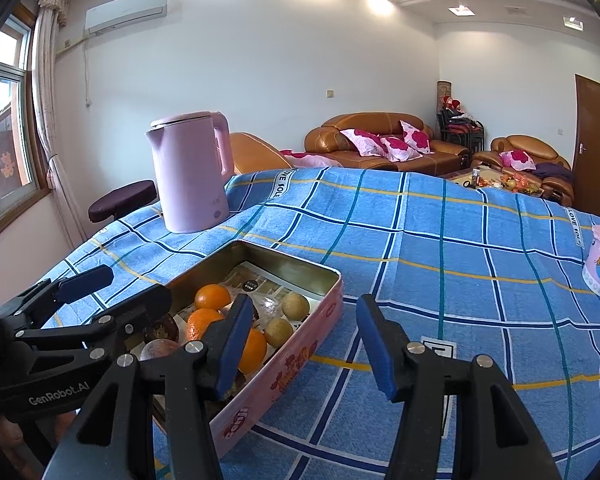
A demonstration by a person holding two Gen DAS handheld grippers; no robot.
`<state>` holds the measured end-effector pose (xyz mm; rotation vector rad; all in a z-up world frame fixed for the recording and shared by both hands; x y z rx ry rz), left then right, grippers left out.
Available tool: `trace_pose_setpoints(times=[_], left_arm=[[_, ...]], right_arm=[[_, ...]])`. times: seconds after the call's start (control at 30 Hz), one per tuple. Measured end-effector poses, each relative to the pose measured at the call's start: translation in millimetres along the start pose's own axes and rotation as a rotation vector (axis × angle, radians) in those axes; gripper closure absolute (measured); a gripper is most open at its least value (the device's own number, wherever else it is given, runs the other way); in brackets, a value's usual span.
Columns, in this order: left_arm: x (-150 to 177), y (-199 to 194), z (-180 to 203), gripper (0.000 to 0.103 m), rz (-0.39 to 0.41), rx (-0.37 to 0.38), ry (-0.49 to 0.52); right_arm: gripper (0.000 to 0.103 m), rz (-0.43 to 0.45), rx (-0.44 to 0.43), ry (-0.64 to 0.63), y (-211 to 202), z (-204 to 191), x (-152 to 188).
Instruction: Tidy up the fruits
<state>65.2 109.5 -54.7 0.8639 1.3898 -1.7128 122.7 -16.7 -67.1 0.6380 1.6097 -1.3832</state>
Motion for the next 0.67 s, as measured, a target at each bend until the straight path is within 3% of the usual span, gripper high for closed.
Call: trace_pose_setpoints(times=[0.13,0.4,0.67], left_arm=[[-0.5,-0.5,0.2,0.014,0.0,-0.008,0.001],[-1.1,0.1,-2.1,0.002,0.007,-0.042,-0.004],[-0.7,0.7,-2.5,0.002,0.006,-0.043,0.0]], right_arm=[[0.047,0.0,0.002,0.0,-0.5,1.3,0.8],[0.047,-0.006,0.003,-0.01,-0.8,1.2,3.7],[0.047,-0.014,0.006,-0.015,-0.3,2.8,5.7]])
Point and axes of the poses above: each gripper's, at about its wrist camera, not at the fingertips, and y roughly the way its jaws point, z to its right, x to its underside, the point moved 5 cm from there along y, roughly the way its jaws point, and after that the axes turned 11 degrees about x, right-handed, at the moved point
